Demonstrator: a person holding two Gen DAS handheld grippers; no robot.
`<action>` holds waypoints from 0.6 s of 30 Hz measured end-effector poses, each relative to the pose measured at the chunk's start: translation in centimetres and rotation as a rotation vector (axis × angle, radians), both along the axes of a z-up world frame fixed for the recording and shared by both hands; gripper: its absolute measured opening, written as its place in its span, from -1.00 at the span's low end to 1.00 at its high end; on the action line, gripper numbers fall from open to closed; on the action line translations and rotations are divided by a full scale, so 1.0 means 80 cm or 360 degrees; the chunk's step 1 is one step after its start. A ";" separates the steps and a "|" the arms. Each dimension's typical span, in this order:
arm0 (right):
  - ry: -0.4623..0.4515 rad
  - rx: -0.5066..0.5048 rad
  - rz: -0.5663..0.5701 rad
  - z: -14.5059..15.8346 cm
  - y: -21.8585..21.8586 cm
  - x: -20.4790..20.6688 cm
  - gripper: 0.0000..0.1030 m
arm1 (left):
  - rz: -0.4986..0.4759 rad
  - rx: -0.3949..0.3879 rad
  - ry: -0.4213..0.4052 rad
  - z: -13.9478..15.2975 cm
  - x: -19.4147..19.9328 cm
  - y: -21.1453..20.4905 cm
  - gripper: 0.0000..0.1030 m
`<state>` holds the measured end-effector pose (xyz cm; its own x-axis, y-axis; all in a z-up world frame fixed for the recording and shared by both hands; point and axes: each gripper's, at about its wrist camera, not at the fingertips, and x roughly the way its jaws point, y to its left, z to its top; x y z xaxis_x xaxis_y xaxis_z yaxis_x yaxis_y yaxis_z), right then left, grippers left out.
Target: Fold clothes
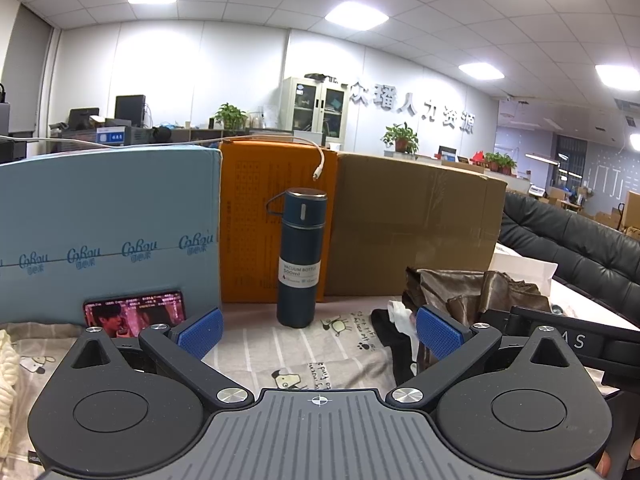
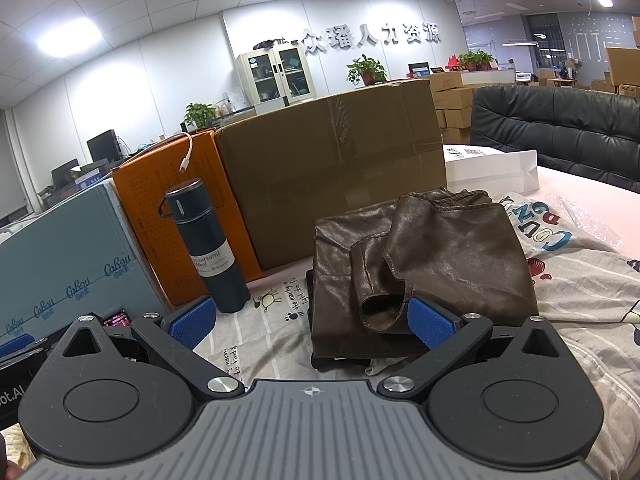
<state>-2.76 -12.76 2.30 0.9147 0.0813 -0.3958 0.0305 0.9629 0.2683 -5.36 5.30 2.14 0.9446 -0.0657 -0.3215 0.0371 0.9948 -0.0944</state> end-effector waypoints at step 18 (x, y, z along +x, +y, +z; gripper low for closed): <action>0.0007 -0.0004 0.0012 -0.001 0.003 0.001 1.00 | 0.0006 -0.0013 0.0004 0.001 0.002 0.004 1.00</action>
